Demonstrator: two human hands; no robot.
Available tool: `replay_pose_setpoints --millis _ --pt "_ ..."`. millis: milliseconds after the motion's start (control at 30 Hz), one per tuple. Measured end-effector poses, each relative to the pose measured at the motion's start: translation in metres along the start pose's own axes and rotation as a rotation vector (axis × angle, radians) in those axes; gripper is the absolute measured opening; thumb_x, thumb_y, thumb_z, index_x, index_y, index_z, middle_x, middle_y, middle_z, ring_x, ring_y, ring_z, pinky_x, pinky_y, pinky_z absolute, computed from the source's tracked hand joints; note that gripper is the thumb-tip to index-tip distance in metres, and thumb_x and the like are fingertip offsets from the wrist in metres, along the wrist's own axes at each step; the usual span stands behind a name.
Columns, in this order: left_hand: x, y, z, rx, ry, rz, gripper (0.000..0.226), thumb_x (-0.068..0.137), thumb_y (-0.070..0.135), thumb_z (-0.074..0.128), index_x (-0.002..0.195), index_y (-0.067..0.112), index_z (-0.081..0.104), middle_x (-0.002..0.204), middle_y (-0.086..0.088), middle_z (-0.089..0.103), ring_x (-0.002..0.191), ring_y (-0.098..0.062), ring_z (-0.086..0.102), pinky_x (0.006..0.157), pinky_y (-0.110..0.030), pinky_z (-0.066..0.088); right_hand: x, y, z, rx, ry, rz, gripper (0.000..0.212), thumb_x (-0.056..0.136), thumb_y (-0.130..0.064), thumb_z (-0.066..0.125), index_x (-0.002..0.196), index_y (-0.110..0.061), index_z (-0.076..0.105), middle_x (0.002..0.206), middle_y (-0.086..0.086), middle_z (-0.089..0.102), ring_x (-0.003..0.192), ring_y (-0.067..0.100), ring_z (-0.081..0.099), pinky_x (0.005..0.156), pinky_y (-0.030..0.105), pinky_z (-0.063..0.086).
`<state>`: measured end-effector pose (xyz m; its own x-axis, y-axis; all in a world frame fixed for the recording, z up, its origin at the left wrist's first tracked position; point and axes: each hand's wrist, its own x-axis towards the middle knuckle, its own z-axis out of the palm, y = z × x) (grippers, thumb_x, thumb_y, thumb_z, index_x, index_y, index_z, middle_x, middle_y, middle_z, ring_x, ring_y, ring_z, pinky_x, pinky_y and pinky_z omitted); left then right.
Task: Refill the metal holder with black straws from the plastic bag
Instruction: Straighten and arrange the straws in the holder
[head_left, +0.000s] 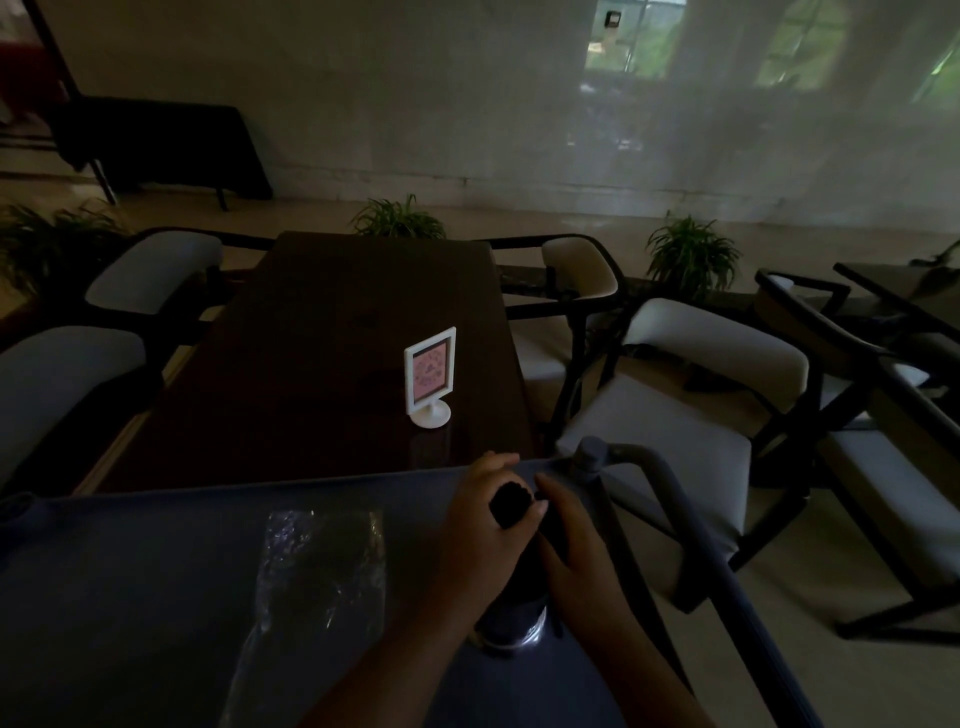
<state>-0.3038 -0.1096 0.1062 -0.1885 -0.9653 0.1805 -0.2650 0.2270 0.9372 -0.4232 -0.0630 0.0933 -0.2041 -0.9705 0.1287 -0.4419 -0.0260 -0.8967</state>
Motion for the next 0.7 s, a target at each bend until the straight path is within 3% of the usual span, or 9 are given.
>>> replay_pose_setpoints --millis 67,133,233,367,467,567,633,700 --pt "0.001 -0.003 -0.001 0.044 -0.018 0.007 0.035 0.079 0.029 0.074 0.107 0.04 0.057 0.131 0.013 0.052 0.128 -0.005 0.045 0.109 -0.029 0.038 0.001 -0.001 0.004 -0.035 -0.008 -0.043 0.045 0.087 -0.024 0.049 0.126 -0.045 0.039 0.138 -0.016 0.045 0.128 -0.014 0.038 0.109 0.01 0.027" --pt "0.001 -0.004 -0.004 0.029 -0.051 -0.013 0.03 0.08 0.029 0.073 0.1 0.044 0.057 0.126 0.016 0.055 0.12 0.0 0.05 0.106 -0.032 0.043 0.002 0.0 0.006 -0.045 0.0 -0.064 0.042 0.089 -0.021 0.047 0.124 -0.044 0.042 0.134 -0.017 0.048 0.124 -0.02 0.038 0.106 0.004 0.027" --pt "-0.002 -0.005 -0.009 -0.003 -0.1 -0.044 0.035 0.081 0.029 0.072 0.107 0.047 0.058 0.115 0.023 0.06 0.11 0.011 0.053 0.095 -0.023 0.047 0.003 0.002 0.008 -0.022 0.017 -0.077 0.037 0.092 -0.02 0.045 0.125 -0.034 0.051 0.129 -0.009 0.057 0.12 -0.01 0.049 0.103 0.01 0.036" --pt "-0.008 -0.007 -0.014 0.004 -0.142 -0.036 0.06 0.081 0.042 0.07 0.132 0.054 0.041 0.127 0.024 0.053 0.118 0.008 0.048 0.096 -0.019 0.042 0.0 0.002 0.01 -0.009 0.066 -0.112 0.037 0.092 -0.017 0.046 0.116 -0.044 0.052 0.12 -0.024 0.057 0.114 -0.008 0.054 0.094 0.006 0.038" --pt "-0.01 -0.008 -0.015 0.004 -0.106 -0.006 0.049 0.082 0.058 0.058 0.129 0.047 0.049 0.127 0.024 0.053 0.119 0.009 0.048 0.098 -0.019 0.042 0.001 0.005 0.013 0.027 0.078 -0.102 0.033 0.093 -0.018 0.047 0.116 -0.038 0.058 0.117 -0.017 0.063 0.111 0.0 0.059 0.095 0.02 0.046" --pt "-0.007 -0.013 -0.012 0.004 -0.087 0.019 0.032 0.094 0.048 0.044 0.119 0.037 0.06 0.124 0.019 0.057 0.119 0.0 0.053 0.101 -0.02 0.043 0.003 0.007 0.015 0.024 0.102 -0.083 0.032 0.092 -0.018 0.045 0.116 -0.036 0.057 0.117 -0.014 0.064 0.111 0.001 0.059 0.098 0.025 0.046" --pt "-0.006 -0.015 -0.01 0.052 -0.133 -0.031 0.031 0.1 0.035 0.042 0.128 0.034 0.055 0.126 0.023 0.052 0.121 0.004 0.048 0.096 -0.003 0.034 0.005 0.008 0.016 0.015 0.111 -0.05 0.034 0.094 -0.016 0.045 0.119 -0.038 0.053 0.118 -0.017 0.061 0.114 -0.005 0.056 0.099 0.021 0.043" --pt "-0.005 -0.014 -0.009 0.069 -0.169 -0.088 0.035 0.101 0.03 0.042 0.135 0.033 0.049 0.123 0.022 0.05 0.118 0.006 0.047 0.089 0.002 0.032 0.006 0.01 0.017 0.03 0.112 -0.033 0.039 0.097 -0.008 0.047 0.12 -0.039 0.052 0.119 -0.018 0.061 0.115 -0.008 0.054 0.101 0.019 0.042"
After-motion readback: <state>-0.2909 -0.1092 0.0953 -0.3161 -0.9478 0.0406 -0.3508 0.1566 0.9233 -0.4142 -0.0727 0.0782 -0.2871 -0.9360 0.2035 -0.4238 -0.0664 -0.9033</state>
